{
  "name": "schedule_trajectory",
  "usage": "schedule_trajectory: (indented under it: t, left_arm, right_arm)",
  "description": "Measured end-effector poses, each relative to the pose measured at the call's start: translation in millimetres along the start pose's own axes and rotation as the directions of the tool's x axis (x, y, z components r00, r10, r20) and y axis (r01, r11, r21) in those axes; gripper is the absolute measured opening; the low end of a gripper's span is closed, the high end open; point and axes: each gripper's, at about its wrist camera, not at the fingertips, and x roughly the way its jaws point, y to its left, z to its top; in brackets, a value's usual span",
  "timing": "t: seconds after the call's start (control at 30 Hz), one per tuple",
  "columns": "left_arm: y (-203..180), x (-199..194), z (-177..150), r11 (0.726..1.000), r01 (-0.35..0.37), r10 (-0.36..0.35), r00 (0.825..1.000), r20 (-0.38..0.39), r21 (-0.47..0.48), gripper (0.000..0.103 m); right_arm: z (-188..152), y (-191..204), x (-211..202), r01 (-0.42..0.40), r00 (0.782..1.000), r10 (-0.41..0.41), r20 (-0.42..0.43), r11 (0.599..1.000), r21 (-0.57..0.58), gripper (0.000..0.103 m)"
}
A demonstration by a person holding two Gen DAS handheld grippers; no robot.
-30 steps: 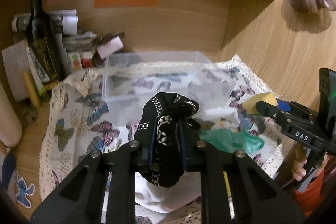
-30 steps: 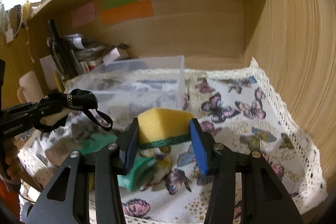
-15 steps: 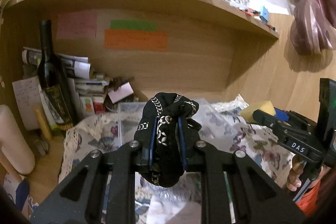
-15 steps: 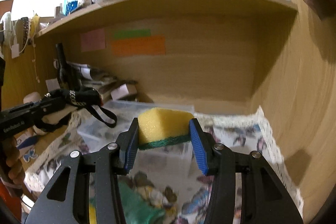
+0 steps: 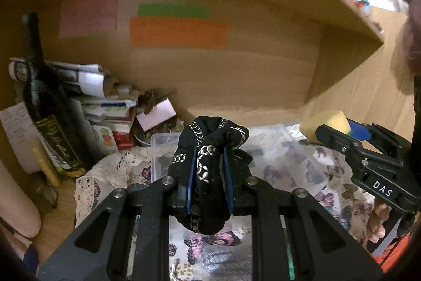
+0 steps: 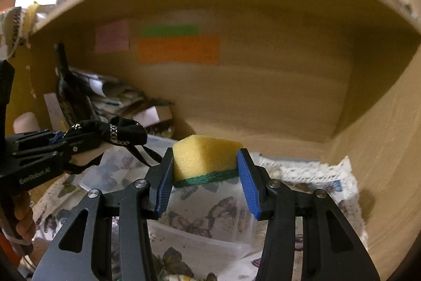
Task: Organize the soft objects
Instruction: 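Lower the beanie into the clear box with the left gripper while the right gripper drops the sponge in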
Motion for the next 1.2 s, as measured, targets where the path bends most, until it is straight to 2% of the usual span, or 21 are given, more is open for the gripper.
schedule_trajectory:
  t: [0.3, 0.67, 0.73, 0.8, 0.83, 1.0, 1.1, 1.2]
  left_arm:
    - [1.8, 59.9, -11.5, 1.000, -0.004, 0.007, 0.989, -0.145, 0.028, 0.019]
    - [-1.2, 85.1, -26.9, 0.998, 0.009, 0.004, 0.976, -0.218, 0.057, 0.020]
    - [-2.8, 83.7, -27.7, 0.998, 0.008, 0.006, 0.975, -0.224, 0.063, 0.026]
    - [-3.6, 81.6, -26.9, 0.998, 0.009, 0.005, 0.976, -0.216, 0.063, 0.043]
    - [-4.0, 78.5, -26.5, 0.998, 0.006, 0.007, 0.978, -0.206, 0.062, 0.048]
    - [-4.0, 61.3, -21.7, 0.998, 0.006, 0.004, 0.987, -0.162, 0.064, 0.065]
    - [-3.4, 45.8, -17.7, 0.999, 0.012, -0.005, 0.991, -0.136, 0.053, 0.074]
    - [-2.7, 30.6, -13.6, 0.999, 0.011, -0.006, 0.994, -0.110, 0.047, 0.095]
  right_arm:
    - [-15.7, -8.8, 60.9, 0.001, 0.985, 0.001, -0.173, 1.000, 0.012, 0.043]
    - [-28.5, 1.7, 91.5, -0.019, 0.957, 0.007, -0.290, 0.999, -0.038, 0.045]
    - [-29.5, 3.7, 93.4, -0.019, 0.954, 0.005, -0.298, 0.999, -0.045, 0.045]
    - [-30.0, 5.5, 93.9, -0.021, 0.952, 0.004, -0.307, 0.998, -0.053, 0.046]
    - [-29.7, 6.0, 93.9, -0.023, 0.951, 0.005, -0.309, 0.998, -0.054, 0.047]
    - [-23.8, 7.8, 78.4, -0.013, 0.965, -0.004, -0.263, 0.998, -0.063, 0.069]
    - [-17.5, 9.9, 61.7, -0.001, 0.976, -0.016, -0.215, 0.997, -0.077, 0.073]
    - [-11.3, 11.9, 45.1, -0.002, 0.985, -0.013, -0.173, 0.996, -0.084, 0.080]
